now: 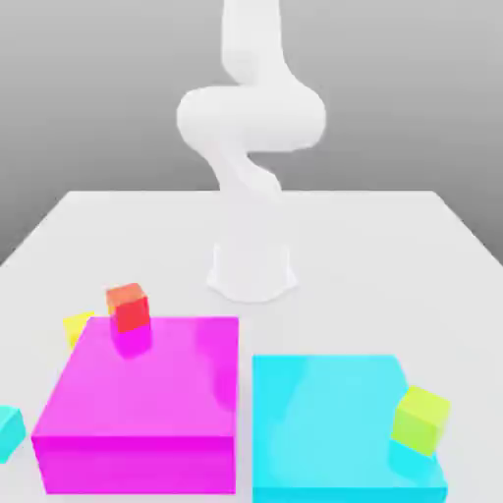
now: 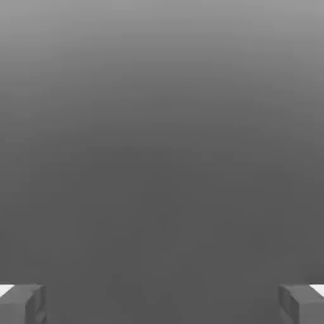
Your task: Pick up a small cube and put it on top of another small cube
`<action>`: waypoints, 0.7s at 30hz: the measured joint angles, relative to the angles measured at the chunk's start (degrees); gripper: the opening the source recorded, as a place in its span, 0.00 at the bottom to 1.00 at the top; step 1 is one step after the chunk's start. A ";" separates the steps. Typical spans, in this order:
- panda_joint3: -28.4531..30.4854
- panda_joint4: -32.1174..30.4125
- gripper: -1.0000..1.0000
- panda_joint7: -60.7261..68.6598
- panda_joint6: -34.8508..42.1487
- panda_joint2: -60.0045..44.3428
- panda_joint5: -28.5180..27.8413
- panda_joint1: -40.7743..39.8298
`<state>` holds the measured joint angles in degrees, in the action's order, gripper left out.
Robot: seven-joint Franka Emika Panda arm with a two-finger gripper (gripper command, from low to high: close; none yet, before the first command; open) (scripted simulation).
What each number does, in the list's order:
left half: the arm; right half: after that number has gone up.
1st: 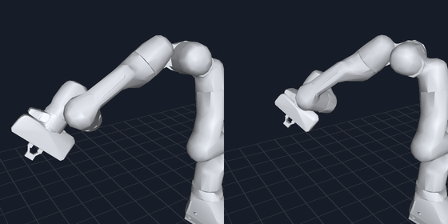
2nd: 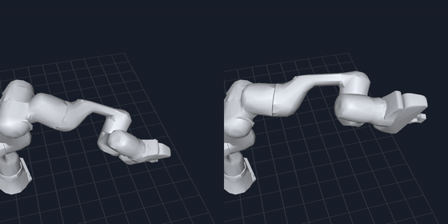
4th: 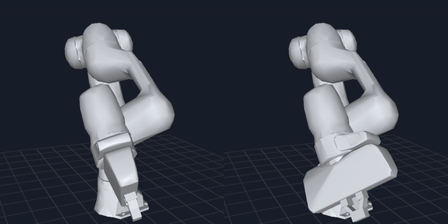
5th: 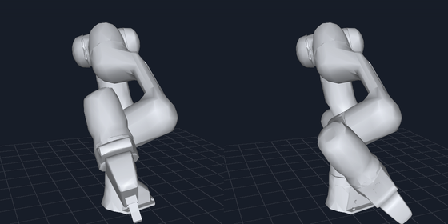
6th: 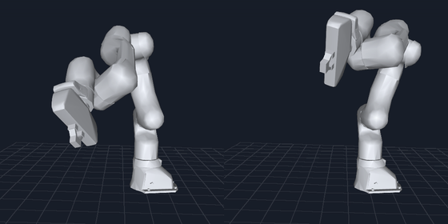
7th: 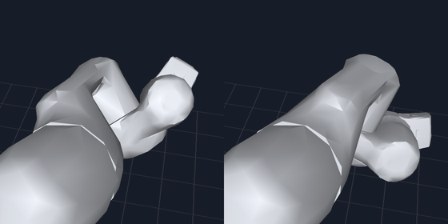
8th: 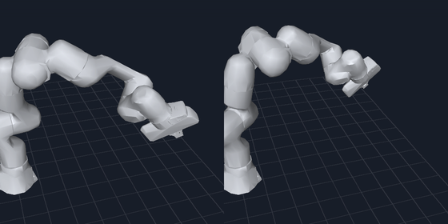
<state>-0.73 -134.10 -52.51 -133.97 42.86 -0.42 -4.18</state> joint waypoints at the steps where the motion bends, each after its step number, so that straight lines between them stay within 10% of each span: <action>1: -0.33 -1.00 0.50 -2.85 -0.94 -1.29 -0.12 -1.85; 21: -2.09 -19.48 0.50 -55.94 -18.34 -25.20 -3.17 -33.19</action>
<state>-2.81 -153.58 -108.45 -152.31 17.66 -3.59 -37.38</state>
